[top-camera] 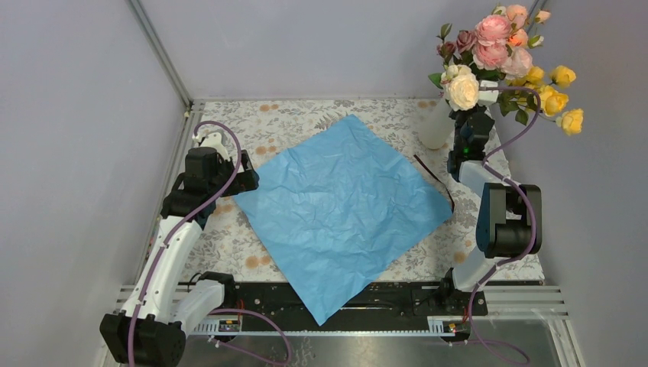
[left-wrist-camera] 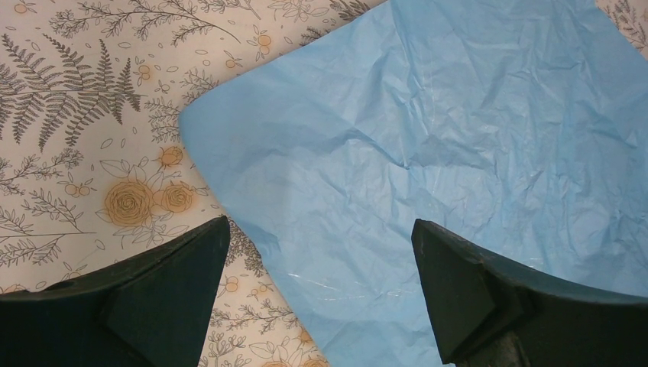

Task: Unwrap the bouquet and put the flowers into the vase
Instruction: Insert the fake flower into the vase.

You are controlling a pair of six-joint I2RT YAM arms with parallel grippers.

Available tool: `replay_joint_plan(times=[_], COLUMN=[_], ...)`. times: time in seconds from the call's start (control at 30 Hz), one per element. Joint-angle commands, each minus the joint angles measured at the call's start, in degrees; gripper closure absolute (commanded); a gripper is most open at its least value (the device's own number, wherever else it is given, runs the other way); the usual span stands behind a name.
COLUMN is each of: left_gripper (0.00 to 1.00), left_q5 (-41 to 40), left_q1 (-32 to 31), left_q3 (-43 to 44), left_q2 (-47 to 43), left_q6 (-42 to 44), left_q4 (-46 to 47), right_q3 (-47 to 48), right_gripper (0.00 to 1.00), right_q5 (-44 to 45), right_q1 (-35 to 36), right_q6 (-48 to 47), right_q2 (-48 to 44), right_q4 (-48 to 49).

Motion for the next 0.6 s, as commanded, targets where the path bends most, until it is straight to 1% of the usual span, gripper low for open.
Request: replay_joint_plan(times=[0.0,0.37,0.57], left_gripper=[0.01,0.01,0.01], left_q5=[1.06,1.47,1.79], left_q1=[0.48,0.56,0.61], left_q3=[0.48,0.4,0.32], left_q2=[-0.21,-1.0,-1.35], left_q6=[0.47,0.38,0.38], left_q4=[2.64,2.64,2.6], right_q3=[4.04,8.69,8.71], right_gripper=[0.95,0.91,0.82], right_q5=[-3.14,-5.83,-4.88], right_q1=[0.41,1.9,2.68], right_q6=[-1.27,-2.5,-3.07], right_q2=[-0.2,1.04,0.54], right_q4=[-1.76,-8.61,-9.53])
